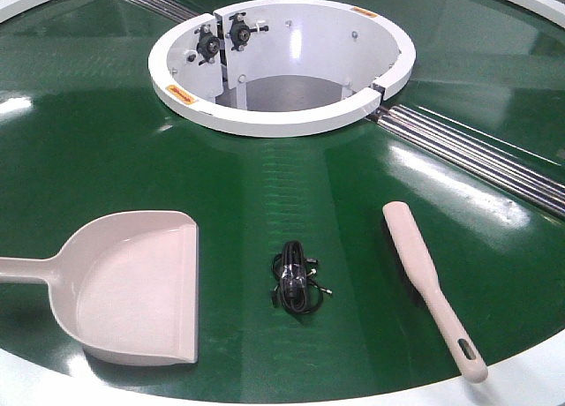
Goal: Clean and inspect green conveyor with broom and dustpan
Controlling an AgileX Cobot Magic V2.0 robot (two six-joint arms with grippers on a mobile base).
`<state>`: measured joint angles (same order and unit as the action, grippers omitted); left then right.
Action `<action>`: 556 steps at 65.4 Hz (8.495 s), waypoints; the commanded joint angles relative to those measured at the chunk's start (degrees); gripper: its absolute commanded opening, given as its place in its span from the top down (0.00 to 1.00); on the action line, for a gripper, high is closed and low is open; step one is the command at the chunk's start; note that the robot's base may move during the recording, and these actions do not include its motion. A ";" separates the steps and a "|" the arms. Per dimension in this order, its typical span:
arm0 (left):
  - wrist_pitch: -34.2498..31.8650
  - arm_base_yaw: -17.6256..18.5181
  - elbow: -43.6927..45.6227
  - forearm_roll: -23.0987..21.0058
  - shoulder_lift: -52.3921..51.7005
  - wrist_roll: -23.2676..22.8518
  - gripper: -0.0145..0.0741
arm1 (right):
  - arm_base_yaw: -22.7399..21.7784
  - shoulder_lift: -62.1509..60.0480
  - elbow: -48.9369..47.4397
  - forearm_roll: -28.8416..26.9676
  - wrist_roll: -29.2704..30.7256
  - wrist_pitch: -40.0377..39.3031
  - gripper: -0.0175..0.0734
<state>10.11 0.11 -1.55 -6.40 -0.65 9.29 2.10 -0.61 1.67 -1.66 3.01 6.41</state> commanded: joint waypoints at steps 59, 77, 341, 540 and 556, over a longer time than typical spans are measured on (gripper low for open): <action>-10.85 0.40 38.64 -6.56 13.40 -0.35 0.84 | -0.02 21.46 -35.04 3.78 2.37 -7.41 0.81; 3.70 0.40 54.66 -6.56 36.67 4.48 0.80 | -0.02 44.02 -51.21 1.20 1.38 -2.65 0.79; 20.97 0.40 56.04 37.80 50.59 54.20 0.17 | 9.70 89.43 -83.65 -3.19 0.51 67.45 0.81; 62.09 -3.17 76.02 21.74 99.06 66.91 0.37 | 9.70 89.43 -83.65 -3.30 0.49 67.48 0.81; 62.09 -3.17 76.02 21.49 99.06 66.91 0.82 | 9.70 89.43 -83.65 -3.30 0.49 67.45 0.81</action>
<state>70.04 -3.00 72.84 14.71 100.67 76.94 12.06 91.32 -80.20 -4.78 2.99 71.03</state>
